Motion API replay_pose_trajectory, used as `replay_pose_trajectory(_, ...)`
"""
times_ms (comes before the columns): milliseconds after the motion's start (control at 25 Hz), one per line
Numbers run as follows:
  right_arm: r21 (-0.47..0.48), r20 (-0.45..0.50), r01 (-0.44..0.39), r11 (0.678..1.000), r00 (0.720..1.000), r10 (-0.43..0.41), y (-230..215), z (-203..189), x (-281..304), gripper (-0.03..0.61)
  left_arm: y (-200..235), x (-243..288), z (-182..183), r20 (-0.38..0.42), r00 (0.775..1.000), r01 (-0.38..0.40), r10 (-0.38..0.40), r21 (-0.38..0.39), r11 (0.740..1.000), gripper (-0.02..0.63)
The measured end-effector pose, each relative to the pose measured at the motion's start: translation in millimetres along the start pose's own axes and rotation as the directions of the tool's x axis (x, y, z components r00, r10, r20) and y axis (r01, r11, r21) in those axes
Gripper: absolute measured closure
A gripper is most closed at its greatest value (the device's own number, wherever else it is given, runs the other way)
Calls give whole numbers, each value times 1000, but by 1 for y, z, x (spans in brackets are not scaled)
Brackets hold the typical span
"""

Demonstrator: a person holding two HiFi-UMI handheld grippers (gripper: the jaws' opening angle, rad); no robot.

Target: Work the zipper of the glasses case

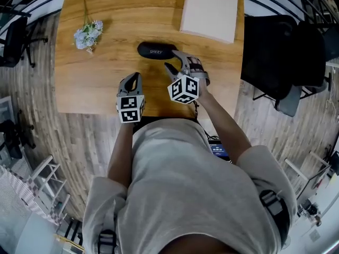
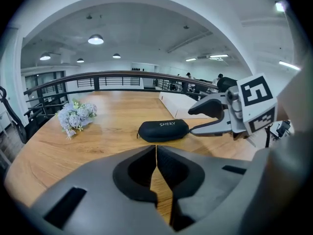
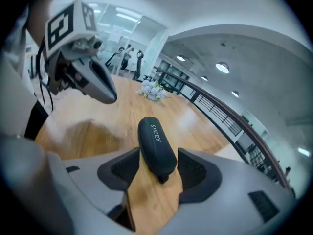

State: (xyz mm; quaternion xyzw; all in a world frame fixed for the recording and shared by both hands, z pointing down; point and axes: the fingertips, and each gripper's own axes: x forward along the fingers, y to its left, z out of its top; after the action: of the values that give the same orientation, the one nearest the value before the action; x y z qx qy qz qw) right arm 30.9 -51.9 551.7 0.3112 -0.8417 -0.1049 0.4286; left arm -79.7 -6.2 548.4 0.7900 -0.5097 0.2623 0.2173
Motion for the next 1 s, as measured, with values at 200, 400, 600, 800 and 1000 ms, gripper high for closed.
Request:
replay_pose_trajectory(200, 285, 133, -48, 957, 991, 11, 3, -5, -39, 409, -22, -4, 10, 33, 999, -21, 21, -23, 1000, 585)
replay_pose_trajectory(400, 527, 197, -99, 844, 980, -8, -4, -8, -59, 549, -41, -9, 20, 59, 998, -29, 33, -67, 997, 586)
replay_pose_trajectory(600, 568, 191, -33, 822, 977, -93, -12, -4, -70, 554, -51, -12, 25, 78, 997, -11, 16, -71, 997, 586)
replay_pose_trajectory(800, 612, 181, 12, 790, 971, -155, -15, 3, -89, 554, -57, -27, 40, 127, 992, 27, -14, -97, 995, 586)
replay_pose_trajectory(1000, 643, 153, 95, 760, 956, -249, -6, 24, -115, 554, -56, -59, 56, 186, 982, 54, -47, -32, 998, 586)
